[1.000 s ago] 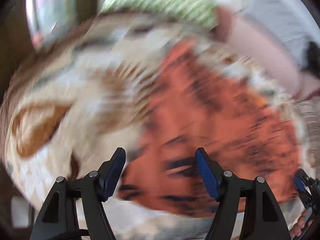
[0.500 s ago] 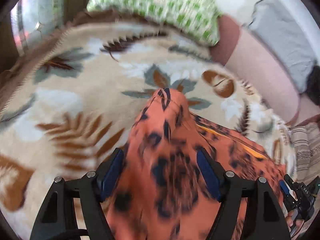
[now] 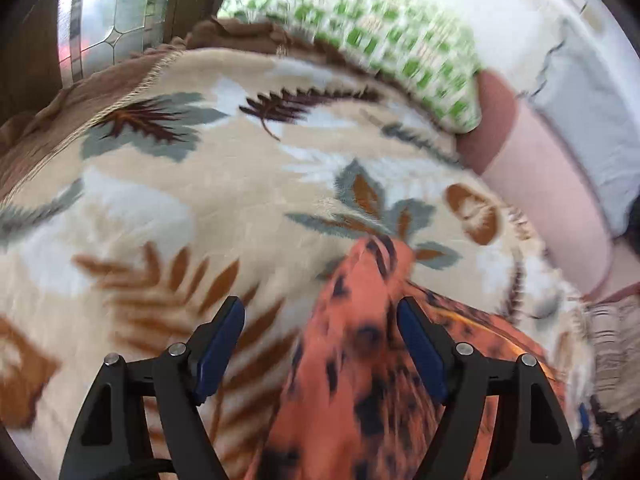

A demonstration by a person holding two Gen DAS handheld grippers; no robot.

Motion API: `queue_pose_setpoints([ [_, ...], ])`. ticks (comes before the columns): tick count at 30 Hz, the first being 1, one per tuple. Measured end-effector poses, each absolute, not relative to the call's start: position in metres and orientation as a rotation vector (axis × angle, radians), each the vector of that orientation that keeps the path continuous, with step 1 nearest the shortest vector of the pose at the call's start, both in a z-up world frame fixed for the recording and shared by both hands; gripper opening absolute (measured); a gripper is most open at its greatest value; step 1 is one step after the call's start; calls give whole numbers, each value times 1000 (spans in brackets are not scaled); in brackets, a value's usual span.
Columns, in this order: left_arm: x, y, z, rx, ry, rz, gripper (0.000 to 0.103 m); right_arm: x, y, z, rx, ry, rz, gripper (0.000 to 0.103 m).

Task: Fold small clothes

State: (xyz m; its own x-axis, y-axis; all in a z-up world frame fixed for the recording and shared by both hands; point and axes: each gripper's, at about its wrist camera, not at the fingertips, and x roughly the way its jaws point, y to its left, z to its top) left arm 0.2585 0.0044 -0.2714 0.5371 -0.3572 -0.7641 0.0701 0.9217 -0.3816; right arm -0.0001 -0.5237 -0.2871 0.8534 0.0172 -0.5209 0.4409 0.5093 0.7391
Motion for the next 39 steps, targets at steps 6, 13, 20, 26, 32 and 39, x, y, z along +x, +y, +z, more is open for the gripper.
queue_pose_setpoints([
  [6, 218, 12, -294, -111, 1060, -182, 86, -9, -455, -318, 943, 689, -201, 26],
  [13, 178, 19, -215, -57, 896, -169, 84, -28, -425, -268, 845, 704, -147, 27],
  [20, 122, 28, -148, -3, 739, -178, 84, -74, -392, -216, 733, 645, -81, 27],
  [26, 92, 36, -119, 13, 658, -168, 84, -90, -374, -200, 710, 637, -55, 27],
  [32, 75, 45, -108, 21, 637, -164, 84, -96, -357, -190, 679, 627, -37, 27],
  [39, 63, 49, -102, 24, 621, -167, 84, -103, -346, -185, 671, 625, -25, 27],
])
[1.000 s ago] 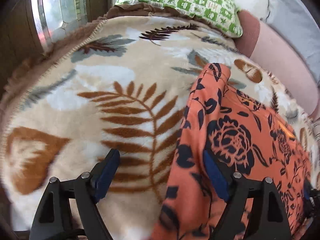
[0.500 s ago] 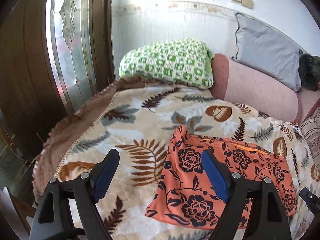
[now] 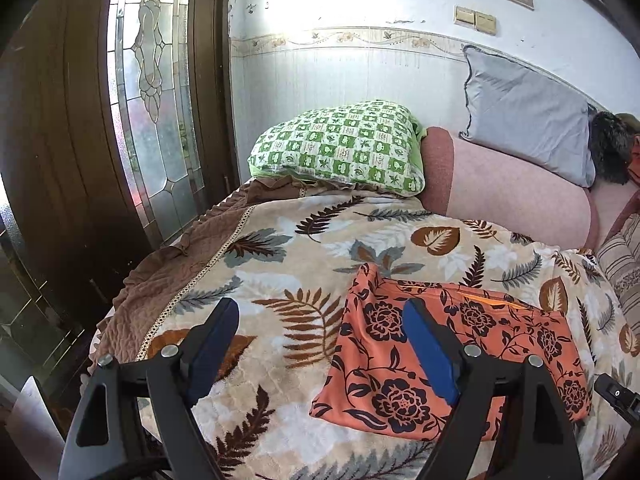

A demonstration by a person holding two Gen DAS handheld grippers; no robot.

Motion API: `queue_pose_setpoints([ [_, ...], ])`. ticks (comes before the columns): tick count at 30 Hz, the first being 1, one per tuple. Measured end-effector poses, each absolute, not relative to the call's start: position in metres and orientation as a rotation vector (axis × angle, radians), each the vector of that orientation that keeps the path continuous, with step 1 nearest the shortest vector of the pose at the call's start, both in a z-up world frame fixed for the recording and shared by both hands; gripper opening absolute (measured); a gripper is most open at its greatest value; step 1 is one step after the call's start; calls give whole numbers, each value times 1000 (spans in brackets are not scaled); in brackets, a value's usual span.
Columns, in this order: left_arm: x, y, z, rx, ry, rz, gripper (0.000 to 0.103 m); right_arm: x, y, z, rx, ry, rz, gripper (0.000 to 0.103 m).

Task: Fold small clothes

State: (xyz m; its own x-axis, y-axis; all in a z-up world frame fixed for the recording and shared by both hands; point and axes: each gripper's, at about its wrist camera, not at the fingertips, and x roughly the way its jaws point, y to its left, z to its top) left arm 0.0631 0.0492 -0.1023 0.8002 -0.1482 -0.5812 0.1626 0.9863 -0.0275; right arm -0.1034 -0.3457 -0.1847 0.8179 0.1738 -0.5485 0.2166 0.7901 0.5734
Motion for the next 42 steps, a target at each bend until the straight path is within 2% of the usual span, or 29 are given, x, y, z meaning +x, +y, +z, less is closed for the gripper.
queue_pose_setpoints([
  [15, 75, 37, -135, 51, 691, -161, 84, -103, -359, -217, 710, 676, -79, 27],
  [25, 126, 23, -271, 102, 1077, -116, 84, -105, -399, -280, 808, 784, -215, 27],
  [27, 128, 27, -284, 66, 1111, -126, 86, -107, -408, -297, 839, 830, -252, 28],
  [30, 124, 29, -278, 70, 1101, -131, 86, -113, -415, -302, 894, 807, -243, 27],
  [35, 99, 32, -236, 85, 992, -165, 86, -122, -413, -275, 888, 748, -190, 28],
  [39, 81, 23, -213, 139, 914, -186, 86, -133, -413, -262, 904, 707, -188, 37],
  [42, 73, 16, -200, 176, 863, -185, 86, -137, -411, -258, 917, 695, -175, 38],
])
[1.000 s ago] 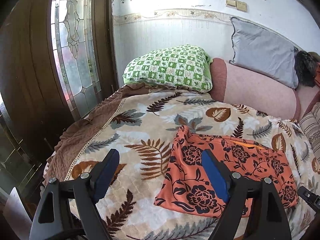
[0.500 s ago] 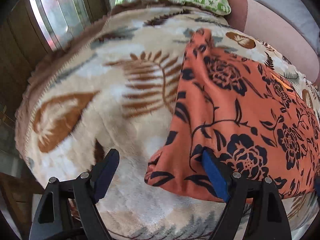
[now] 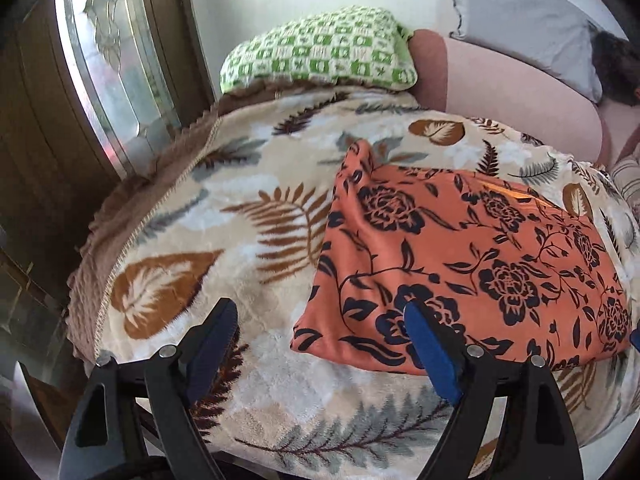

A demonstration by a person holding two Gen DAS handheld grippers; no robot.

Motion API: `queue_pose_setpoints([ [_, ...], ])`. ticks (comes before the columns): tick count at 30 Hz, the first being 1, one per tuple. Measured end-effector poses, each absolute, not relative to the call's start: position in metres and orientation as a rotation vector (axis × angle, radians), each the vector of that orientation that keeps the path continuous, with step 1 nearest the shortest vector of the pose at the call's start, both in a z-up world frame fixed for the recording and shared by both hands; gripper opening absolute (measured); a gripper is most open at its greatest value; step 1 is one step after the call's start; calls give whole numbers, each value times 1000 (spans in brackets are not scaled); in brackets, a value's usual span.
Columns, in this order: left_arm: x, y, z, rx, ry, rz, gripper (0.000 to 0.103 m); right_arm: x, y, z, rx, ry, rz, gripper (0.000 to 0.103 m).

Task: Fold small clothes

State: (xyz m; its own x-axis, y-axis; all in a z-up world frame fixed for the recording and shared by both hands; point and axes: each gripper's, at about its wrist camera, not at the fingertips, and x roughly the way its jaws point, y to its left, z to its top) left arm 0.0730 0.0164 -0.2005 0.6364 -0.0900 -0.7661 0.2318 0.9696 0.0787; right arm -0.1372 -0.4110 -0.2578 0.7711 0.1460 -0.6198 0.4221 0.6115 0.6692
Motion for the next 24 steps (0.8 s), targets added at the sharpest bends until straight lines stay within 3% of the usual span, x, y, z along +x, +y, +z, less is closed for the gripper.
queue_pose_setpoints([
  [15, 48, 33, -148, 178, 707, -133, 86, -129, -379, -219, 844, 657, -73, 39],
  [17, 46, 37, -144, 166, 700, -130, 86, -128, -375, -216, 833, 654, -67, 43],
  [18, 45, 40, -142, 158, 697, -130, 86, -129, -373, -214, 828, 648, -72, 53],
  [19, 44, 42, -140, 150, 692, -127, 86, -129, -371, -211, 821, 640, -73, 56],
  [24, 37, 57, -125, 134, 649, -102, 86, -128, -362, -201, 760, 639, -67, 56],
])
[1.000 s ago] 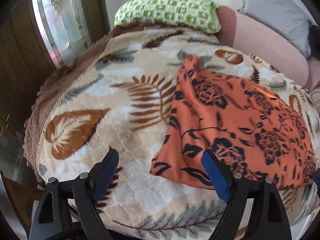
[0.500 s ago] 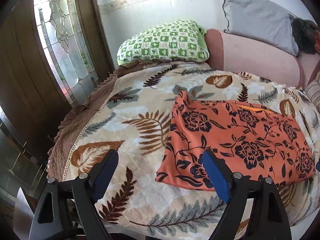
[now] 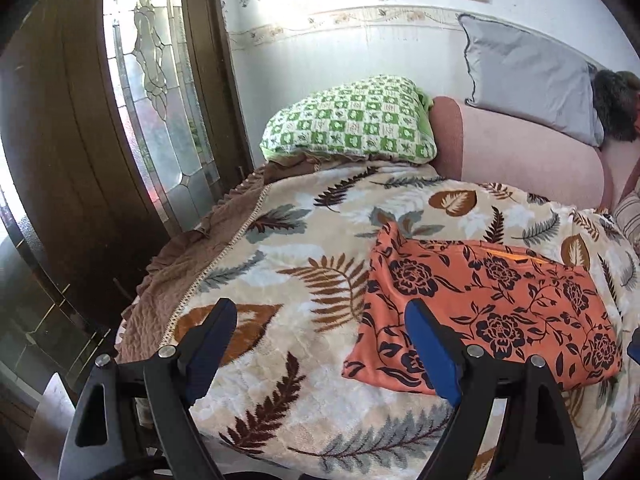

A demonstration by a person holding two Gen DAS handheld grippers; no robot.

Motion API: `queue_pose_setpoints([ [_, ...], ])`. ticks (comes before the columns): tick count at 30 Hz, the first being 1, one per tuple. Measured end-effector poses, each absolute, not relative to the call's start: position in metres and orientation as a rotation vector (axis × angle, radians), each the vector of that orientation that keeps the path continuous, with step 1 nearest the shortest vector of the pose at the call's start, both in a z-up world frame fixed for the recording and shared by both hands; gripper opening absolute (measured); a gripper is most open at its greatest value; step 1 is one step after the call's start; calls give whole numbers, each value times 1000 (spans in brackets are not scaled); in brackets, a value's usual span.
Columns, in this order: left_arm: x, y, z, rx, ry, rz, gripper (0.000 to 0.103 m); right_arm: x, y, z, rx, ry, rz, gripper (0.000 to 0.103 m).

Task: Fold small clothes

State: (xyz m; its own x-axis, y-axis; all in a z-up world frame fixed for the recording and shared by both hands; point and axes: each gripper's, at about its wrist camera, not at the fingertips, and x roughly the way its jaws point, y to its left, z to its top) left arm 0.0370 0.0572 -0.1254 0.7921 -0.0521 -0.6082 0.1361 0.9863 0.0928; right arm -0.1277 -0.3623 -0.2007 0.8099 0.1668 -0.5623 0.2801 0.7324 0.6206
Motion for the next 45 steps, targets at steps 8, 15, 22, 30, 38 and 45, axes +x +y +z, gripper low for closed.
queue_pose_setpoints([
  [8, 29, 90, -101, 96, 582, -40, 86, -118, -344, -193, 704, 649, -36, 56],
  [15, 26, 109, -94, 66, 561, -4, 86, -114, -319, -178, 543, 660, -99, 56],
  [22, 22, 113, -93, 57, 559, -2, 86, -118, -305, -158, 385, 627, -202, 56],
  [30, 19, 113, -89, 52, 548, -4, 86, -124, -298, -141, 308, 582, -238, 56],
  [38, 18, 113, -89, 54, 551, -7, 86, -125, -295, -138, 298, 572, -243, 56],
  [45, 17, 114, -89, 53, 554, -6, 86, -126, -293, -136, 295, 567, -242, 56],
])
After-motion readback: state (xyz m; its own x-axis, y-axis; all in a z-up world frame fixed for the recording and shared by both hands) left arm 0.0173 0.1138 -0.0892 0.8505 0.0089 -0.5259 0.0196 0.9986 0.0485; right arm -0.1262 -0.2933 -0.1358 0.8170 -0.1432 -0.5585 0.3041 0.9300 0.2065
